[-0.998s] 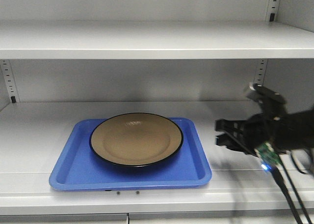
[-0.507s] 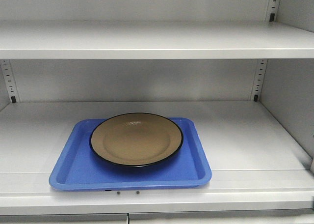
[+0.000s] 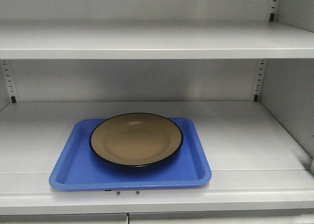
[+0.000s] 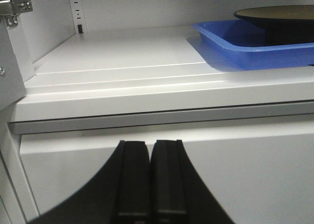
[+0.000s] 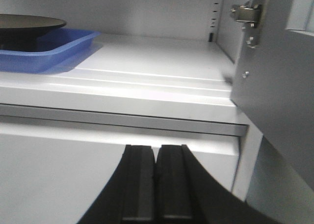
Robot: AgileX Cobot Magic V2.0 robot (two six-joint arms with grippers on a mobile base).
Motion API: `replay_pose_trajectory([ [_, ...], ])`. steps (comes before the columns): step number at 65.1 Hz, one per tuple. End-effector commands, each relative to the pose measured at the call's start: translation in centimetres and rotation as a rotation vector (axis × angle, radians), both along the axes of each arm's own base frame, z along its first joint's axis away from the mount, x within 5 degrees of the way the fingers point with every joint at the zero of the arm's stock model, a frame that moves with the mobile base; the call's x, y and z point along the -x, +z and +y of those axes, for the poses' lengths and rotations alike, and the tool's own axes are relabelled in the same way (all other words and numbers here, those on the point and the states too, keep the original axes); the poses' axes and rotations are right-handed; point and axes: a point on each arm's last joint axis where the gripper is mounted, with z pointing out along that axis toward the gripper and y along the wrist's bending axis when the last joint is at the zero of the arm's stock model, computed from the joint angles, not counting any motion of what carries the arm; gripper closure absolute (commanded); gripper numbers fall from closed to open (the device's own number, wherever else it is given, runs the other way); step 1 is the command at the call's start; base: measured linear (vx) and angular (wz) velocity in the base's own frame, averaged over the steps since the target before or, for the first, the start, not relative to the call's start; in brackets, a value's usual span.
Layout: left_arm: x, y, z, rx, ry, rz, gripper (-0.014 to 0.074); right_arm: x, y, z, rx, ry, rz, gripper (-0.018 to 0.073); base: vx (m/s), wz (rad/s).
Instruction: Place disk in tray to left cabinet
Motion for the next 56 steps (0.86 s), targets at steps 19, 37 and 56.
replay_pose_trajectory([
  [19, -0.25, -0.07, 0.06, 0.011, 0.006, -0.038, 0.0603, 0.01, -0.02, -0.46, -0.053, -0.082, -0.061, 0.0565, 0.0, 0.0],
  [37, -0.25, -0.07, 0.06, 0.011, 0.006, -0.038, 0.0603, 0.01, -0.02, -0.46, -0.053, -0.082, -0.061, 0.0565, 0.0, 0.0],
  [56, -0.25, -0.07, 0.06, 0.011, 0.006, -0.038, 0.0603, 0.01, -0.02, -0.46, -0.053, -0.082, -0.061, 0.0565, 0.0, 0.0],
])
